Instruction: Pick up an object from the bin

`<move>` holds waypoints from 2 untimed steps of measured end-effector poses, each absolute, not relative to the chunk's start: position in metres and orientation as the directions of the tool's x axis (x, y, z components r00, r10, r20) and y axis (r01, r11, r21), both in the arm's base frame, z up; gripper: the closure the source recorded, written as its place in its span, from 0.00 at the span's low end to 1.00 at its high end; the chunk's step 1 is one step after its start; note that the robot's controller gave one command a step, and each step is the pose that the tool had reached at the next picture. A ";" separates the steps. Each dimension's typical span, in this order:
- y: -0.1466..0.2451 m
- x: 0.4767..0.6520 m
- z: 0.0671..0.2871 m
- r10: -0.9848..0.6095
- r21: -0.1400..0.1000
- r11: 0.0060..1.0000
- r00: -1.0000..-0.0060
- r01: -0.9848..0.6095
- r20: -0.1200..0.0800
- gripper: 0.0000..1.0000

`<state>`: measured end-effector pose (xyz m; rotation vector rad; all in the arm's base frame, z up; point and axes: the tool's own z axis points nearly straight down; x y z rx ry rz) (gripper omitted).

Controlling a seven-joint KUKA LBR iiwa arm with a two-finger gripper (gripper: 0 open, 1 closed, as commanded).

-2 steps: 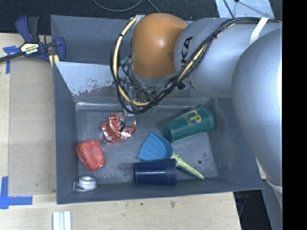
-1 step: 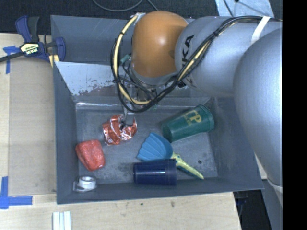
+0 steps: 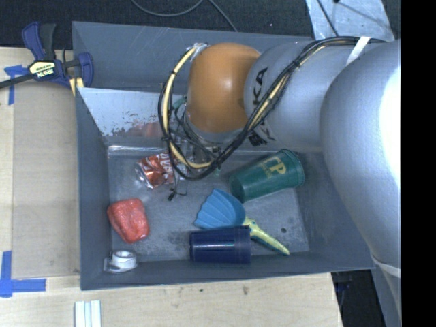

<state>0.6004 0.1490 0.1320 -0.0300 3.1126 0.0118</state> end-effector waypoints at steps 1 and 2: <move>0.105 0.591 0.070 -0.080 0.005 0.997 -0.996 -0.081 -0.028 1.00; 0.105 0.591 0.070 -0.081 0.005 0.997 -0.996 -0.081 -0.028 1.00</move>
Offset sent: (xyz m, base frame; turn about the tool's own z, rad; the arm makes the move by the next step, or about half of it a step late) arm 0.0000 0.0000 0.0000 0.0000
